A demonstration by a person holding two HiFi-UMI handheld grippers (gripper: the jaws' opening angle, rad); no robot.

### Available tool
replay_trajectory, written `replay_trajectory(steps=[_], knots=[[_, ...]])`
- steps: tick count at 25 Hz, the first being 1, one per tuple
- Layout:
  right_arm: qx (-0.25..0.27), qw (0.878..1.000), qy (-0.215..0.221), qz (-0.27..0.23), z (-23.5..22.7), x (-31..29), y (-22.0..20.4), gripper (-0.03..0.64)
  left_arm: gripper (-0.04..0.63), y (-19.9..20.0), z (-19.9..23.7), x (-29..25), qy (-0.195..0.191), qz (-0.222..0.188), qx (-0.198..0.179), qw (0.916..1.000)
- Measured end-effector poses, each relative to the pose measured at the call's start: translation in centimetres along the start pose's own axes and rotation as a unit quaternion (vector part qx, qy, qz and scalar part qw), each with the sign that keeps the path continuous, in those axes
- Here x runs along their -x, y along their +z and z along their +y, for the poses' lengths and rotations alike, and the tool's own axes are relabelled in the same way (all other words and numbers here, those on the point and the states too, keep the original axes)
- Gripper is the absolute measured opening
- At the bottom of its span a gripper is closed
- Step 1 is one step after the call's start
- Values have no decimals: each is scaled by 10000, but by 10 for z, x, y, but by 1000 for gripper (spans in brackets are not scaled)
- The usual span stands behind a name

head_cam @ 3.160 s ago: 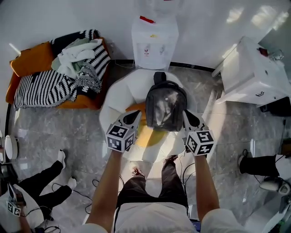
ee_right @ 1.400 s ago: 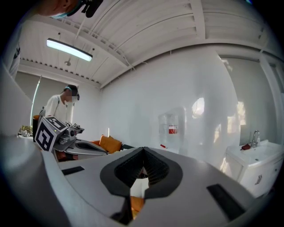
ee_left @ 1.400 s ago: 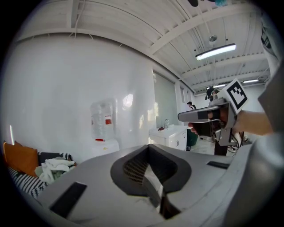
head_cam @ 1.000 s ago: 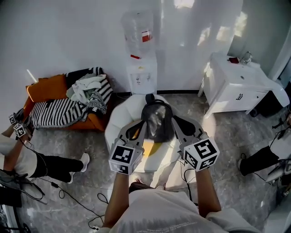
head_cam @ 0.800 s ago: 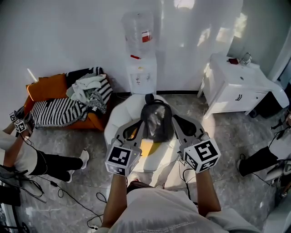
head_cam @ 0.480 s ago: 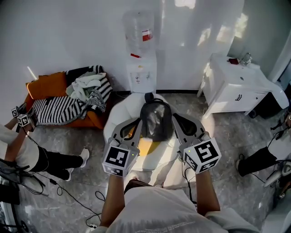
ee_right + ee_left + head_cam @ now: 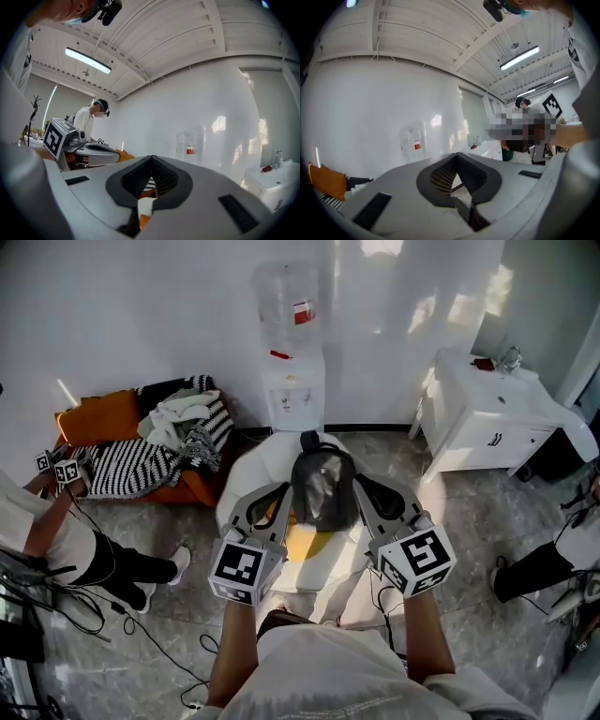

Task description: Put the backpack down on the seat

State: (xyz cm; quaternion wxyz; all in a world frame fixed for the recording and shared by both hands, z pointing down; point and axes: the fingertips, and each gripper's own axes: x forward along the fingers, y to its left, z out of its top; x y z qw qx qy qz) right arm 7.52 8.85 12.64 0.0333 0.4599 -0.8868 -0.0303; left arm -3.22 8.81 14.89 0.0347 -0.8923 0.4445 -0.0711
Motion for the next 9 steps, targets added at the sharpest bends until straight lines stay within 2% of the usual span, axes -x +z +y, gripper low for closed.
replay_trajectory(steps=[9], knots=[[-51,10000,-21,50,-9,-4,-12,3,-6,-3,1,-7,16,31,-28,10000]])
